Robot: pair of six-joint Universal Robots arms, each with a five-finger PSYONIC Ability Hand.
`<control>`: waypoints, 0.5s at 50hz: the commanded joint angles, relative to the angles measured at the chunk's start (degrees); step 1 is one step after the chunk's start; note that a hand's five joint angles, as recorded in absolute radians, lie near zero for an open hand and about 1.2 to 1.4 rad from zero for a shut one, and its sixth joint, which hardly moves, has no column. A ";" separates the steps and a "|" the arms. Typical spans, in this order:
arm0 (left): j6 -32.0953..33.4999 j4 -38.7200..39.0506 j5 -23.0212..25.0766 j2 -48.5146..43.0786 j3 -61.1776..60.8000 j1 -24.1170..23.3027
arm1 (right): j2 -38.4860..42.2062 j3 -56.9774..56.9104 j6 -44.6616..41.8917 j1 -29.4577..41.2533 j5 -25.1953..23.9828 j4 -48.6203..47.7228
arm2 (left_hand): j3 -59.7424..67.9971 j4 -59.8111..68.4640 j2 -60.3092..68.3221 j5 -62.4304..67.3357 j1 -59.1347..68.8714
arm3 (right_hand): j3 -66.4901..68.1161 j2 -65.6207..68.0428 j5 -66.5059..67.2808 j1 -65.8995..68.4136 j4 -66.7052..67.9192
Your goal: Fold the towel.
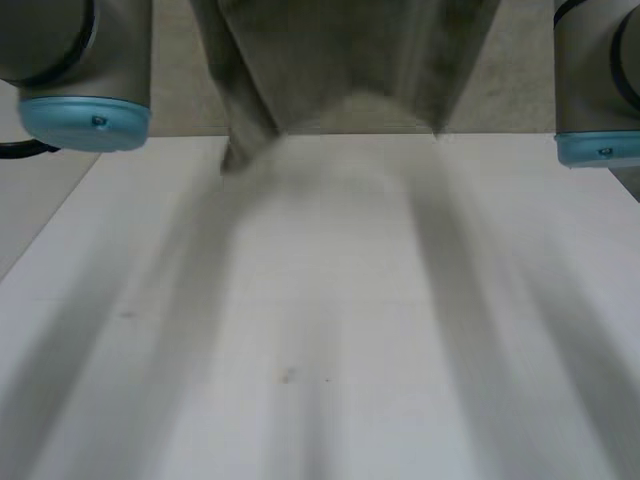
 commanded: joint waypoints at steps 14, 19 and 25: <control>-11.35 8.53 -4.21 3.61 -58.65 -5.24 | 0.06 37.03 -0.53 0.64 -6.51 12.97 | 10.33 10.22 10.28 10.39 11.51 | 11.87 12.40 12.54 24.36 11.50; -15.05 6.07 -4.04 0.16 -60.06 -6.47 | 2.69 40.37 -1.50 0.47 -6.16 16.67 | 10.33 10.22 10.28 10.39 11.51 | 11.87 12.40 12.54 24.36 11.50; -15.32 4.13 -3.95 0.33 -62.52 -7.87 | 2.08 42.74 -1.59 -0.15 -6.07 19.30 | 10.33 10.22 10.28 10.39 11.51 | 11.87 12.40 12.54 24.36 11.50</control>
